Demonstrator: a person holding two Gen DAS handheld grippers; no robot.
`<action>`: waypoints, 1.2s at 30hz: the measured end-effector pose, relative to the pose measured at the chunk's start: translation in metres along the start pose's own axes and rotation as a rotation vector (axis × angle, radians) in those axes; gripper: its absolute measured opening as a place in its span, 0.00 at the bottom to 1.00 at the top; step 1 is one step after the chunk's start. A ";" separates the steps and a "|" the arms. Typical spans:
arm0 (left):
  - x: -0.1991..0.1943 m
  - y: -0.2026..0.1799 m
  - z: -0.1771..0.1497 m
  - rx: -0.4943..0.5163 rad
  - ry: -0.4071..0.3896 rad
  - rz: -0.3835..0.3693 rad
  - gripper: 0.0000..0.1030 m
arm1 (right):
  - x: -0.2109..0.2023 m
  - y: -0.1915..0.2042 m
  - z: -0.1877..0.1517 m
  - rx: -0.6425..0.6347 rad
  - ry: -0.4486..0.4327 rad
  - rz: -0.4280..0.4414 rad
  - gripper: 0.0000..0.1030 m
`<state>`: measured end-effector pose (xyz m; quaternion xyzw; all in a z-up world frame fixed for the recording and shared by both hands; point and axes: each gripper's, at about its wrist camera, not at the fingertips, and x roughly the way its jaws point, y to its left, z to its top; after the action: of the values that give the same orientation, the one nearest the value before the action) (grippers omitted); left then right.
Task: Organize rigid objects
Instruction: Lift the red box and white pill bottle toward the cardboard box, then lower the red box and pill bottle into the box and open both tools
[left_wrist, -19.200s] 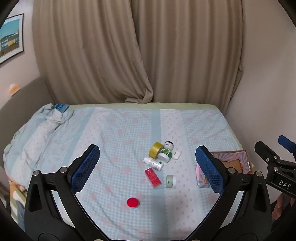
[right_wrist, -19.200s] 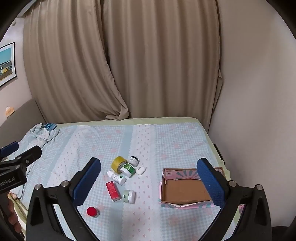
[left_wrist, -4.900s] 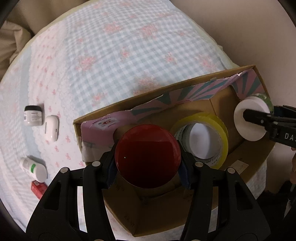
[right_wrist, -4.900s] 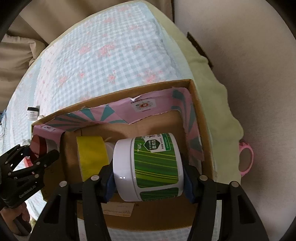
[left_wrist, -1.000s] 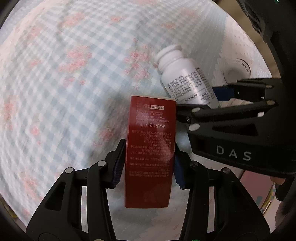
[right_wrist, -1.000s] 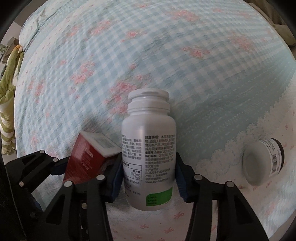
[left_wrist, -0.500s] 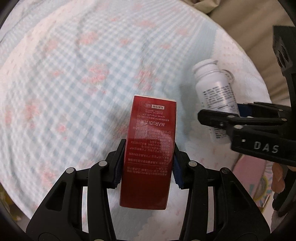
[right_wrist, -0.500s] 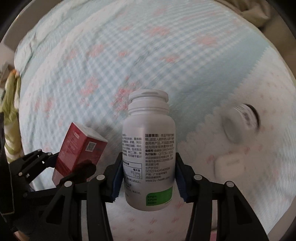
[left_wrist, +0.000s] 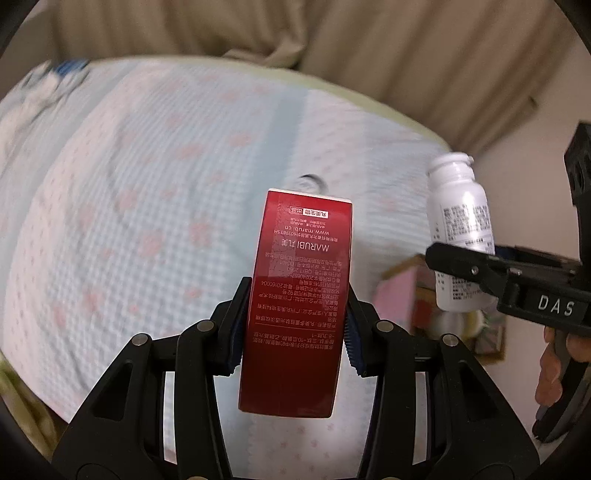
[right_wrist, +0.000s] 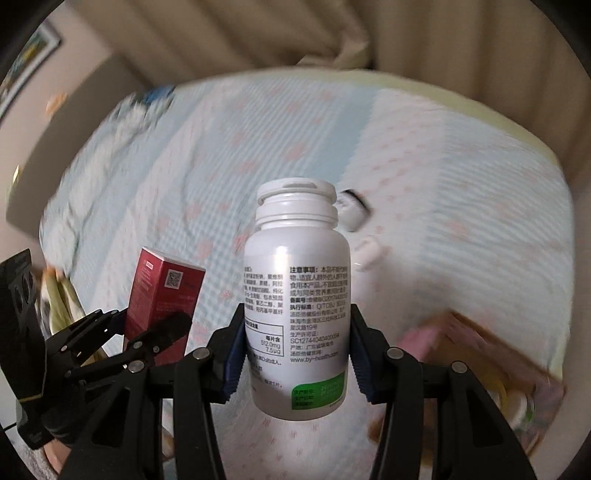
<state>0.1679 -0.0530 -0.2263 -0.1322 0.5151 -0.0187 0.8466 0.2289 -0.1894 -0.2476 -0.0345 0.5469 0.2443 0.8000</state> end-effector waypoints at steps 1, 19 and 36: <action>-0.009 -0.014 0.001 0.026 -0.006 -0.016 0.39 | -0.018 -0.010 -0.009 0.038 -0.021 -0.004 0.45; 0.012 -0.204 -0.005 0.268 0.090 -0.244 0.39 | -0.133 -0.187 -0.155 0.527 -0.114 -0.174 0.45; 0.145 -0.256 -0.044 0.404 0.308 -0.144 0.39 | -0.077 -0.265 -0.201 0.691 0.031 -0.123 0.45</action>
<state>0.2239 -0.3337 -0.3092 0.0074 0.6132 -0.2013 0.7638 0.1480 -0.5138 -0.3157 0.2015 0.6063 -0.0044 0.7692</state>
